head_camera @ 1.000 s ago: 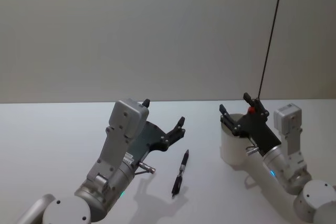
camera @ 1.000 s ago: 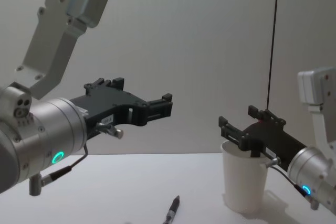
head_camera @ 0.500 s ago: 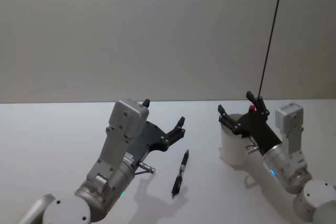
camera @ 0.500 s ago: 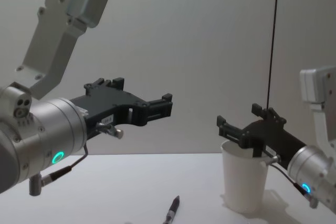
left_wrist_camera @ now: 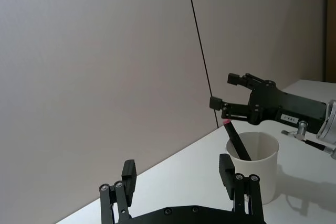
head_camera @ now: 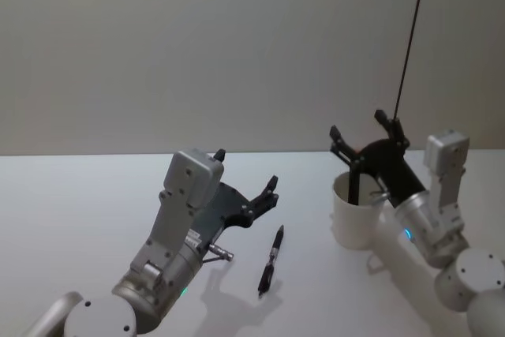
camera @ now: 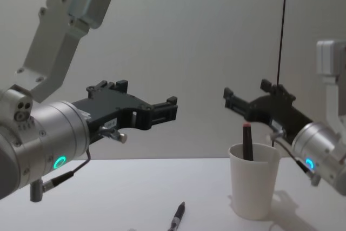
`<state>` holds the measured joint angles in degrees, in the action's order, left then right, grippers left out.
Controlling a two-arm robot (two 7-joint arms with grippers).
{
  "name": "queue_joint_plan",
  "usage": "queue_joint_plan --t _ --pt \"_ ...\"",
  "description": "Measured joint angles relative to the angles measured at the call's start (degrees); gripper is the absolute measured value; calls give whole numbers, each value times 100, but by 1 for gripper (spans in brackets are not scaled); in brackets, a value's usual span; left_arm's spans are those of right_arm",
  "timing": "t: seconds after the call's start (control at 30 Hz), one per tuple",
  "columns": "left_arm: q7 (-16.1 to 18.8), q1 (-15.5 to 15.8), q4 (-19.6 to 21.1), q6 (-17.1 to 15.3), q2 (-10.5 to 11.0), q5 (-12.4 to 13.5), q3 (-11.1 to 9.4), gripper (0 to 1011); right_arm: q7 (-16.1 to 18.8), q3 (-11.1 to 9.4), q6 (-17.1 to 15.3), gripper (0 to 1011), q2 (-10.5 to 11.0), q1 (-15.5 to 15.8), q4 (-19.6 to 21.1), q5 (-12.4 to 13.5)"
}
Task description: Place the pen into the pen holder.
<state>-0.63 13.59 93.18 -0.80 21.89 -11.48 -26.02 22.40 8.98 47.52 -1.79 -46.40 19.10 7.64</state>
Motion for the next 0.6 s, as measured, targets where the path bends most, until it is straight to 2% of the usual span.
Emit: queue_joint_plan --t 0.03,0.1,0.17,0.2,0.27,0.3,0.33,0.43,0.6 --pt "0 0 0 0 0 0 0 1004 0 0 0 1001 0 0 0 0" --pt "0 0 0 0 0 0 0 1004 -60 -30 -355 1001 42 290 684 26" --pt "0 0 0 0 0 0 0 1004 -91 -43 -517 1001 59 424 1008 37" --pt "0 0 0 0 0 0 0 1004 -128 -55 -696 1001 77 536 1280 48" --pt "0 0 0 0 0 0 0 1004 -157 -67 -822 1001 93 637 1525 57" --pt "0 0 0 0 0 0 0 1004 -208 -80 -1004 1001 112 750 1800 69" --pt "0 0 0 0 0 0 0 1004 -208 -80 -1004 1001 112 750 1800 69" --pt "0 0 0 0 0 0 0 1004 -342 -112 -1420 1001 150 988 2372 88" --pt "0 0 0 0 0 0 0 1004 -553 -157 -1939 1001 204 1255 2995 110"
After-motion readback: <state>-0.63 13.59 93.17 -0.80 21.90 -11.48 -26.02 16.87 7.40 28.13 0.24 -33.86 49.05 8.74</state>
